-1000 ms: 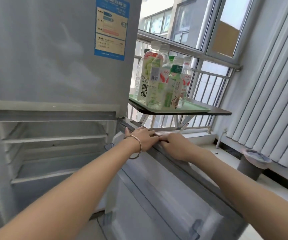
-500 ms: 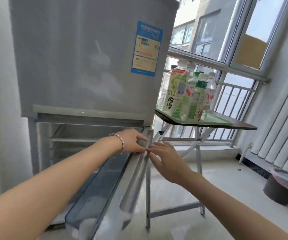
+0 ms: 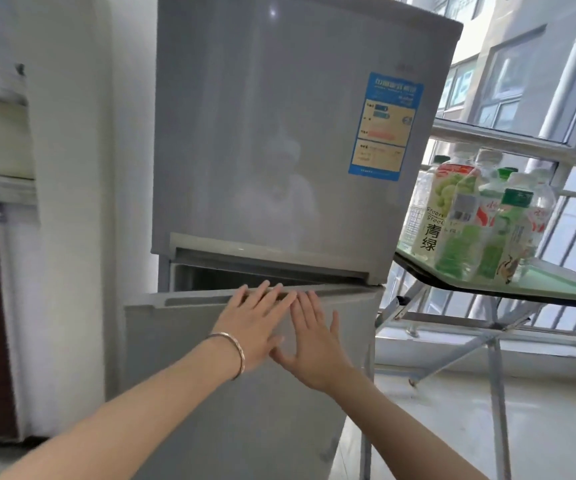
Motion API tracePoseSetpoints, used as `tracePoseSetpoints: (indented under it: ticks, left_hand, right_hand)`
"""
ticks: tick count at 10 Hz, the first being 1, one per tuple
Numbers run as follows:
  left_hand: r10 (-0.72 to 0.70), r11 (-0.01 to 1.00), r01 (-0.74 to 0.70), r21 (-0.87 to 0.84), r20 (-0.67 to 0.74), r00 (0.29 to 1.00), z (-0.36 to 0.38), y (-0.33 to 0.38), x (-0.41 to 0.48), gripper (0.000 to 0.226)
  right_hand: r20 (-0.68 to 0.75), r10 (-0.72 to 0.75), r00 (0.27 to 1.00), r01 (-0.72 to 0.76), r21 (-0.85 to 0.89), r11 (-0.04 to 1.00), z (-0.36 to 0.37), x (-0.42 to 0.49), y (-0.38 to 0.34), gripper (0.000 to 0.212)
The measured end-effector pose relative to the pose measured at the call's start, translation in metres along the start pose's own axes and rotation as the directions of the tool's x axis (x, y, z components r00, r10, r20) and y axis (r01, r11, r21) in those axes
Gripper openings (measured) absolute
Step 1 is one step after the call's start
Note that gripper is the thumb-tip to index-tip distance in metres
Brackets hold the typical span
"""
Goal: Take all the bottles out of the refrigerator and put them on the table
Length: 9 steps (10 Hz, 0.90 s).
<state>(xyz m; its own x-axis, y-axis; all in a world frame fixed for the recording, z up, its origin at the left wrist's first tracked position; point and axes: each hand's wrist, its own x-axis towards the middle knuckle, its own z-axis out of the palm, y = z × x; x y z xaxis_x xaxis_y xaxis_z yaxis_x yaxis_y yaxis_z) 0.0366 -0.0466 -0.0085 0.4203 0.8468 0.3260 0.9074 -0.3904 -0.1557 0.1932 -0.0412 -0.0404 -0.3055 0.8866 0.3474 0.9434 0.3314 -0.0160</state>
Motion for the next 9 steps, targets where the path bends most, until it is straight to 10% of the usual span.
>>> tracePoseSetpoints:
  ticks: [4, 7, 9]
  left_hand:
    - [-0.179, 0.982, 0.186, 0.035, -0.154, 0.972, 0.085, -0.046, 0.048, 0.118]
    - [-0.264, 0.962, 0.265, 0.061, -0.024, 0.964, 0.065, -0.034, 0.043, 0.106]
    - [-0.279, 0.922, 0.304, -0.240, 0.132, 0.951, 0.020, -0.035, 0.043, 0.091]
  right_hand:
    - [0.007, 0.007, 1.000, -0.005, -0.243, 0.970, 0.029, 0.067, -0.006, 0.112]
    - [0.091, 0.013, 0.996, 0.012, -0.268, 0.963, 0.023, 0.066, -0.005, 0.115]
    - [0.177, -0.031, 0.984, 0.011, 0.110, 0.994, -0.009, 0.060, -0.005, 0.118]
